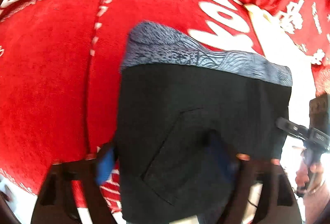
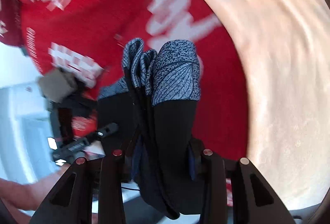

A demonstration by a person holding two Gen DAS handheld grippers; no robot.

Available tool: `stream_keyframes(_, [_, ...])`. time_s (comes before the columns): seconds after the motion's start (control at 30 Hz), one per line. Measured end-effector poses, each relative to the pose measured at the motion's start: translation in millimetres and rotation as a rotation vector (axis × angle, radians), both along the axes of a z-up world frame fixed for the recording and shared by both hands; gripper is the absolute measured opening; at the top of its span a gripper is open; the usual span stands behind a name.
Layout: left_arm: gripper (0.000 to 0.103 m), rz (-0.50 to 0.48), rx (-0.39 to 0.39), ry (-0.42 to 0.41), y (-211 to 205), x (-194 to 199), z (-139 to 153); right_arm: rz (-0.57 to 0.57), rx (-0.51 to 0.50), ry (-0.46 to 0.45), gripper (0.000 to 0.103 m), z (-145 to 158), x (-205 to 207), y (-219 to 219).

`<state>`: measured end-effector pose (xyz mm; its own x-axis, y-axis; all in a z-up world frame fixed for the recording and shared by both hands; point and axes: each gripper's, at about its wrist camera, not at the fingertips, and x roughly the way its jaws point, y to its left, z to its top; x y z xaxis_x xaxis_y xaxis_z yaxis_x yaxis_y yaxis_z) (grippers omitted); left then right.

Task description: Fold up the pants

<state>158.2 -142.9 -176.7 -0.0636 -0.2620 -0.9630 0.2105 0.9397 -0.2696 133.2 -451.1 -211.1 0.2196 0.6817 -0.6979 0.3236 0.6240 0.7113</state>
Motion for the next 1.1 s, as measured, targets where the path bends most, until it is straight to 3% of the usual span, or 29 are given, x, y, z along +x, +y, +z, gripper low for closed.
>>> stream_keyframes(0.07, [0.091, -0.015, 0.015, 0.011, -1.4, 1.1, 0.7, -0.013, -0.051, 0.0, 0.054, -11.7, -6.9, -0.6])
stream_keyframes(0.13, [0.091, -0.071, 0.077, -0.015, -10.1, 2.0, 7.7, -0.069, -0.063, 0.003, 0.069, -13.6, -11.6, -3.6])
stream_keyframes(0.2, [0.09, -0.117, 0.147, -0.074, -19.3, 1.4, 20.3, -0.079, -0.161, 0.008, 0.074, -5.6, -16.1, -2.0])
stream_keyframes(0.37, [0.091, -0.172, 0.199, -0.148, -31.5, -9.5, 62.2, -0.067, -0.423, -0.05, 0.08, 48.6, -24.4, 19.3])
stream_keyframes(0.4, [0.093, -0.179, 0.208, -0.165, -33.7, -12.5, 71.2, -0.08, -0.434, -0.059, 0.081, 57.2, -26.4, 21.6])
stream_keyframes(0.43, [0.103, -0.182, 0.21, -0.176, -35.7, -15.2, 80.2, -0.097, -0.442, -0.064, 0.084, 66.9, -29.2, 24.8])
stream_keyframes(0.5, [0.103, -0.192, 0.215, -0.192, -37.7, -24.8, 98.3, -0.135, -0.466, -0.067, 0.089, 84.4, -37.1, 31.1])
stream_keyframes(0.67, [0.103, -0.231, 0.237, -0.252, -37.3, -41.3, 135.4, -0.19, -0.495, -0.047, 0.09, 115.3, -57.9, 43.2])
stream_keyframes(0.73, [0.103, -0.217, 0.232, -0.273, -31.7, -47.3, 154.1, -0.185, -0.509, -0.038, 0.103, 126.4, -62.5, 49.6])
stream_keyframes(1.1, [0.103, -0.133, 0.228, -0.315, -23.9, -54.7, 193.0, -0.07, -0.64, -0.007, 0.103, 191.5, -65.0, 91.3])
